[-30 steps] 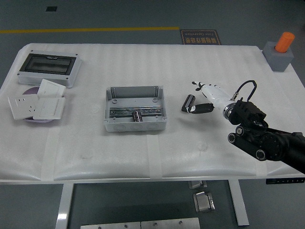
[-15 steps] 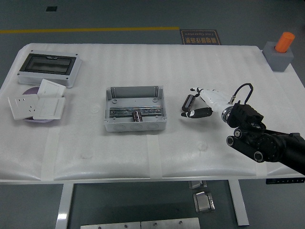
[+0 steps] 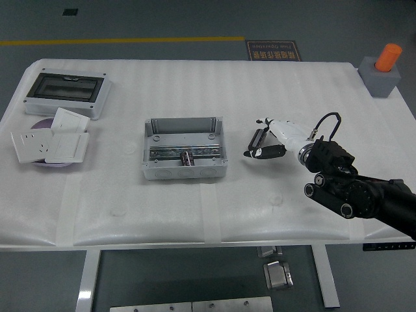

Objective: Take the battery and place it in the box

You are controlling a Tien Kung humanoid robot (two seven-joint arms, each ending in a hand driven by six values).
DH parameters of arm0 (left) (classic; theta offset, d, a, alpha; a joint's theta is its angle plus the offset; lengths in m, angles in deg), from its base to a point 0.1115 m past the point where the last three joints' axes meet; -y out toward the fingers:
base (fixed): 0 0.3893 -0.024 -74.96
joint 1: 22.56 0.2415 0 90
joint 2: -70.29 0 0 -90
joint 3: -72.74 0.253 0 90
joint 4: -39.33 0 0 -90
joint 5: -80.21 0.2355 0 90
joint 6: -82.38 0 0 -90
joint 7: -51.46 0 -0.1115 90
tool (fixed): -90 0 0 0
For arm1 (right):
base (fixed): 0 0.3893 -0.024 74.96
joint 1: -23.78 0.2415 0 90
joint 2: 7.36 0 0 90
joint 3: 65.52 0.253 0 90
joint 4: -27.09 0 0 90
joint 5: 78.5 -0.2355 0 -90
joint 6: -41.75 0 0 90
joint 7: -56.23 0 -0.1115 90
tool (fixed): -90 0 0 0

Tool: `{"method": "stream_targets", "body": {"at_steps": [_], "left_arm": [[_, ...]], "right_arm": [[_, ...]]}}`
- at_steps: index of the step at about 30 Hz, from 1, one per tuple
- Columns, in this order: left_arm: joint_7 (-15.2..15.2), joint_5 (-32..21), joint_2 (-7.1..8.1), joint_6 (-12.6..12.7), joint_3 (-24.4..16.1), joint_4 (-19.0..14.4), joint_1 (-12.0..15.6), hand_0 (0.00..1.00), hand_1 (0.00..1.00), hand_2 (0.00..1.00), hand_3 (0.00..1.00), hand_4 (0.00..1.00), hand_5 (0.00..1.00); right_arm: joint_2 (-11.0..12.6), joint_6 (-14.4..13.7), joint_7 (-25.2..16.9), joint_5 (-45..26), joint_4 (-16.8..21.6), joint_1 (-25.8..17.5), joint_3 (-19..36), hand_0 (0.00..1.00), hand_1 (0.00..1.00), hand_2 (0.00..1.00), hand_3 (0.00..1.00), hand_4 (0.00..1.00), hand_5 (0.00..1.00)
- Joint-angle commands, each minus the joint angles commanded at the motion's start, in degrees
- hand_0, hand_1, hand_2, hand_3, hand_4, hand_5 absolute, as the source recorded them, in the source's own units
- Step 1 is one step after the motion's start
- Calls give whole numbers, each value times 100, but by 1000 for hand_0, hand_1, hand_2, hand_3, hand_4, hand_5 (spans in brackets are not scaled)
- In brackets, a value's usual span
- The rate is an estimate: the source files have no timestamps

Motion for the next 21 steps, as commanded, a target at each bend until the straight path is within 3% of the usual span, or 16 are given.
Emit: {"method": "stream_targets", "body": {"at_steps": [17,18,21], "left_arm": [[91,-101,9,15,133,0,-64,617,646,468,544,634,177],[95,-112,10,15,148,0,-65,616,646,468,543,632,177],[103,-141,11,17,177,0,-64,616,646,468,543,632,177]], "right_arm": [[-9,-227,-50,-33,-59,-72,-75,882,723,719,819,929,566],[-15,-227,-53,-47,-70,-80,-90,857,704,688,772,782,408],[-31,-228,-62,-78,-90,-99,-134,857,704,688,772,782,408]]}}
